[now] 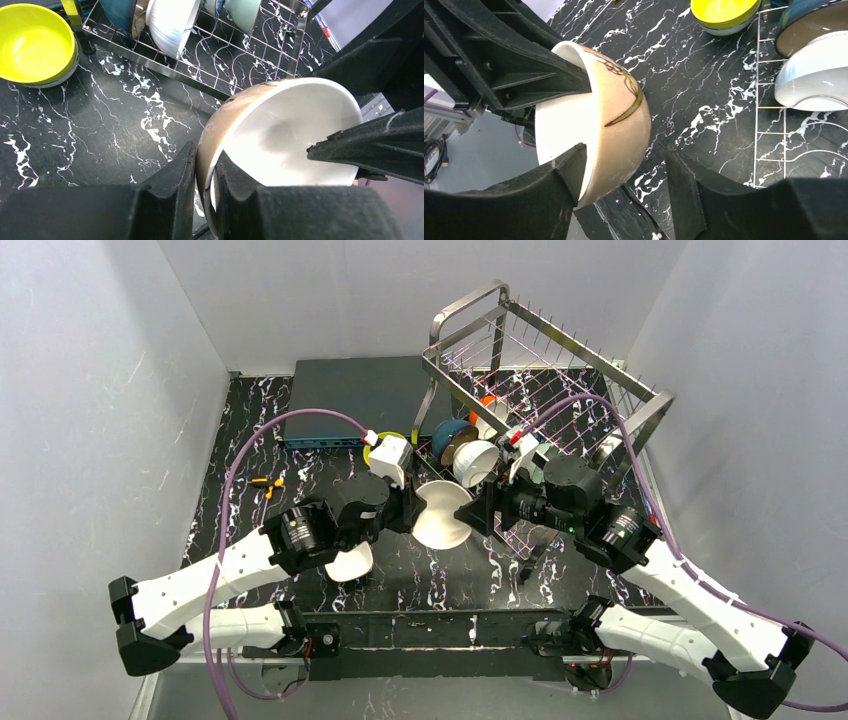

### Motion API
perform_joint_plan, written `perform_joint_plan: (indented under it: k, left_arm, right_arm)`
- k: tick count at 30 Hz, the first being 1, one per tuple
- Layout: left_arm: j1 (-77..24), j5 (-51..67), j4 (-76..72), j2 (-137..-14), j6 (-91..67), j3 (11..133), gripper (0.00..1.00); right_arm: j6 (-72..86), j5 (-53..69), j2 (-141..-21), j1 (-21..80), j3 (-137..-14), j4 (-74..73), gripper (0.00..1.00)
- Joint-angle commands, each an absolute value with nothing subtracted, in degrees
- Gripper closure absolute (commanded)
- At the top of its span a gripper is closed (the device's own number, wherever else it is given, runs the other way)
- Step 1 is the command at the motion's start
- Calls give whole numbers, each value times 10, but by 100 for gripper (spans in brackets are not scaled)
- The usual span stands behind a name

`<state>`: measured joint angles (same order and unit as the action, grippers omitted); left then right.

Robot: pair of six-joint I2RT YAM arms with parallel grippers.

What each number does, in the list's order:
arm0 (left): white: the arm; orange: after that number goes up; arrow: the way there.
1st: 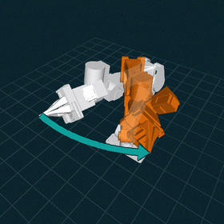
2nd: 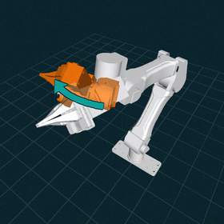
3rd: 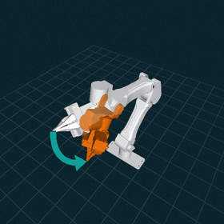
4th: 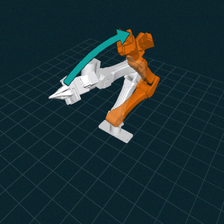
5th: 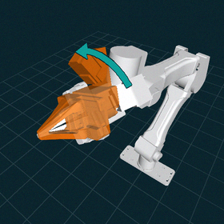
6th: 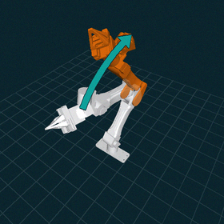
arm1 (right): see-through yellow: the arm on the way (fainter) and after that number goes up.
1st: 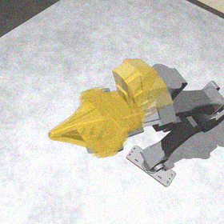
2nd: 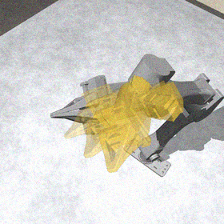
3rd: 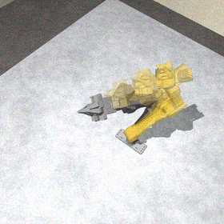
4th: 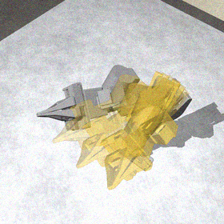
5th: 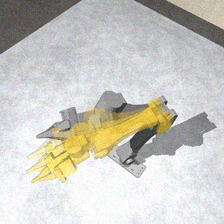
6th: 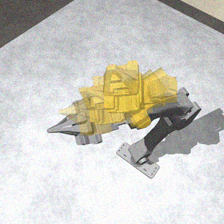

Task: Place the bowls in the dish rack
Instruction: Pick up the bowl from the center of the board.

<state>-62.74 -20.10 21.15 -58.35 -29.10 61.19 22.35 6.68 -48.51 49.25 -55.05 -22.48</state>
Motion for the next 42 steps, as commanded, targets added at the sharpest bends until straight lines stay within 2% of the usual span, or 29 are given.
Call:
perform_joint_plan:
  k: [1, 2, 6, 10, 12, 13, 18, 19, 20, 25, 26, 28, 30, 34, 42]
  left_arm:
    - [-626, -189, 137, -563, -295, 647, 100]
    - [-627, -184, 129, -566, -295, 647, 100]
    - [-627, -174, 118, -590, -290, 657, 100]
    - [-628, -172, 120, -605, -284, 670, 100]
    - [-628, -175, 122, -605, -280, 672, 100]
    - [-628, -178, 122, -604, -278, 671, 100]
    - [-628, -187, 138, -596, -278, 668, 100]
    - [-628, -185, 141, -594, -281, 666, 97]
    - [-628, -184, 143, -591, -284, 664, 90]
    - [-628, -165, 156, -570, -315, 644, 46]
    - [-628, -161, 158, -565, -325, 639, 34]
    - [-628, -150, 165, -554, -351, 626, 20]
    - [-627, -130, 167, -542, -377, 611, 10]
    - [-626, -75, 139, -512, -430, 564, 3]
    - [-620, 60, -57, -453, -485, 443, 2]
  right_arm:
    - [214, 74, -493, 489, -573, -216, 38]
    - [214, 78, -494, 489, -573, -213, 37]
    - [215, 85, -499, 489, -575, -212, 19]
    - [216, 89, -502, 489, -576, -216, 17]
    - [216, 88, -502, 489, -576, -218, 26]
    - [216, 87, -501, 489, -575, -218, 35]
    - [216, 80, -497, 489, -575, -214, 88]
    - [218, 78, -496, 489, -575, -215, 96]
    - [218, 77, -495, 489, -575, -214, 99]
    - [217, 70, -486, 489, -570, -209, 99]
    - [218, 69, -483, 489, -569, -206, 99]
    - [218, 69, -475, 489, -565, -197, 99]
    - [217, 69, -467, 489, -561, -191, 99]
    - [216, 73, -450, 489, -551, -173, 99]
    - [211, 114, -419, 489, -531, -124, 99]
